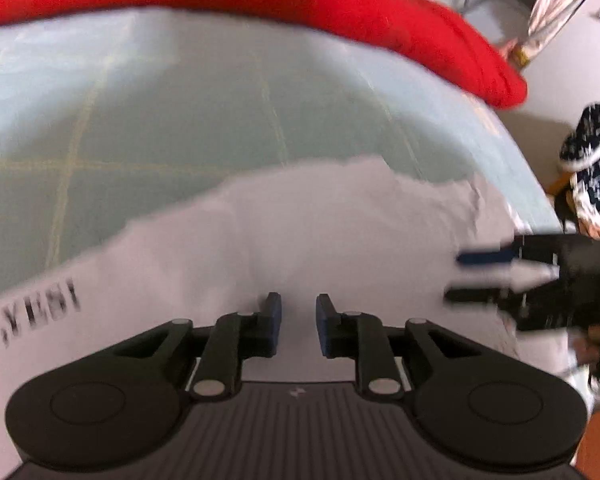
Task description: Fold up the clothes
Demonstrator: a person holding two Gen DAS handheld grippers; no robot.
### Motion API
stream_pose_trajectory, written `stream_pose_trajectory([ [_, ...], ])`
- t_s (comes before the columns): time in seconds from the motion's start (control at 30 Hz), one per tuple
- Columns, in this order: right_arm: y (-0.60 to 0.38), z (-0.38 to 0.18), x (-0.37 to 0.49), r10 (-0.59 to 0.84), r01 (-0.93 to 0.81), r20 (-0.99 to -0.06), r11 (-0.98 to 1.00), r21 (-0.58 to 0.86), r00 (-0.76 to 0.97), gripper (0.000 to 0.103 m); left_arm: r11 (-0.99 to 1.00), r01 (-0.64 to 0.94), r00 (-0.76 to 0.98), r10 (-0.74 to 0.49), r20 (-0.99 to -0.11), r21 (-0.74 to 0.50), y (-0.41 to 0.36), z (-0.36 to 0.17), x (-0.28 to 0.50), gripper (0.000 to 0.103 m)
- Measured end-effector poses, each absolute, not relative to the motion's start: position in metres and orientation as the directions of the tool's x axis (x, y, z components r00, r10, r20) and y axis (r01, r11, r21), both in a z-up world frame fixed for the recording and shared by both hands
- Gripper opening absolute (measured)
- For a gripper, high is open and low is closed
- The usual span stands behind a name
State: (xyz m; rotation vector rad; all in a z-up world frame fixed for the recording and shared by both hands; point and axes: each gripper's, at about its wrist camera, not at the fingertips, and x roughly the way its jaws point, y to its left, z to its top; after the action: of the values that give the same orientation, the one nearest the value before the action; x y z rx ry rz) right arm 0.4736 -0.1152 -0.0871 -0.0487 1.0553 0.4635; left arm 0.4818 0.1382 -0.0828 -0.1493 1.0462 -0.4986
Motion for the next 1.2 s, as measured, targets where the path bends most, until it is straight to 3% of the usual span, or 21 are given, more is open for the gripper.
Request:
stream_pose_trajectory([
  [0.1,-0.104,-0.09,0.476,0.344,-0.393,-0.839,0.903,0.173,0.421,0.085,0.916,0.271,0.465,-0.393,-0.793,-0.296,0.151,-0.075,0.507,0.016],
  [0.17,-0.097,-0.091,0.479,0.336,-0.401,-0.842,0.902,0.159,0.423,0.085,0.924,0.253,0.49,-0.377,-0.786,-0.286,0.164,-0.062,0.513,0.017],
  [0.27,-0.095,-0.091,0.481,0.326,-0.395,-0.846,0.906,0.153,0.422,0.085,0.929,0.243,0.511,-0.367,-0.777,-0.279,0.183,-0.045,0.497,0.032],
  [0.47,-0.097,-0.091,0.479,0.334,-0.372,-0.84,0.912,0.174,0.427,0.088,0.951,0.211,0.437,-0.297,-0.849,-0.224,0.198,-0.067,0.456,0.032],
  [0.63,-0.092,-0.094,0.478,0.32,-0.406,-0.846,0.904,0.137,0.426,0.091,0.996,0.07,0.536,-0.077,-0.841,-0.047,0.228,-0.084,0.448,0.031],
  [0.77,-0.094,-0.093,0.479,0.322,-0.411,-0.85,0.901,0.14,0.416,0.091,0.997,-0.062,0.534,-0.012,-0.845,-0.053,0.256,-0.073,0.45,0.027],
  [0.83,-0.094,-0.091,0.48,0.319,-0.407,-0.853,0.902,0.141,0.412,0.091,0.996,-0.051,0.569,-0.029,-0.822,-0.07,0.254,-0.059,0.44,0.03],
  [0.9,-0.092,-0.09,0.48,0.312,-0.403,-0.856,0.905,0.137,0.411,0.092,0.996,-0.032,0.592,-0.047,-0.805,-0.082,0.252,-0.055,0.427,0.04],
  [1.07,-0.087,-0.093,0.479,0.3,-0.4,-0.859,0.908,0.123,0.415,0.095,0.99,-0.115,0.553,0.0,-0.833,-0.076,0.268,-0.076,0.403,0.04],
  [1.2,-0.086,-0.094,0.478,0.302,-0.417,-0.86,0.901,0.116,0.413,0.099,0.966,-0.256,0.549,0.125,-0.827,-0.024,0.31,-0.077,0.383,0.039],
])
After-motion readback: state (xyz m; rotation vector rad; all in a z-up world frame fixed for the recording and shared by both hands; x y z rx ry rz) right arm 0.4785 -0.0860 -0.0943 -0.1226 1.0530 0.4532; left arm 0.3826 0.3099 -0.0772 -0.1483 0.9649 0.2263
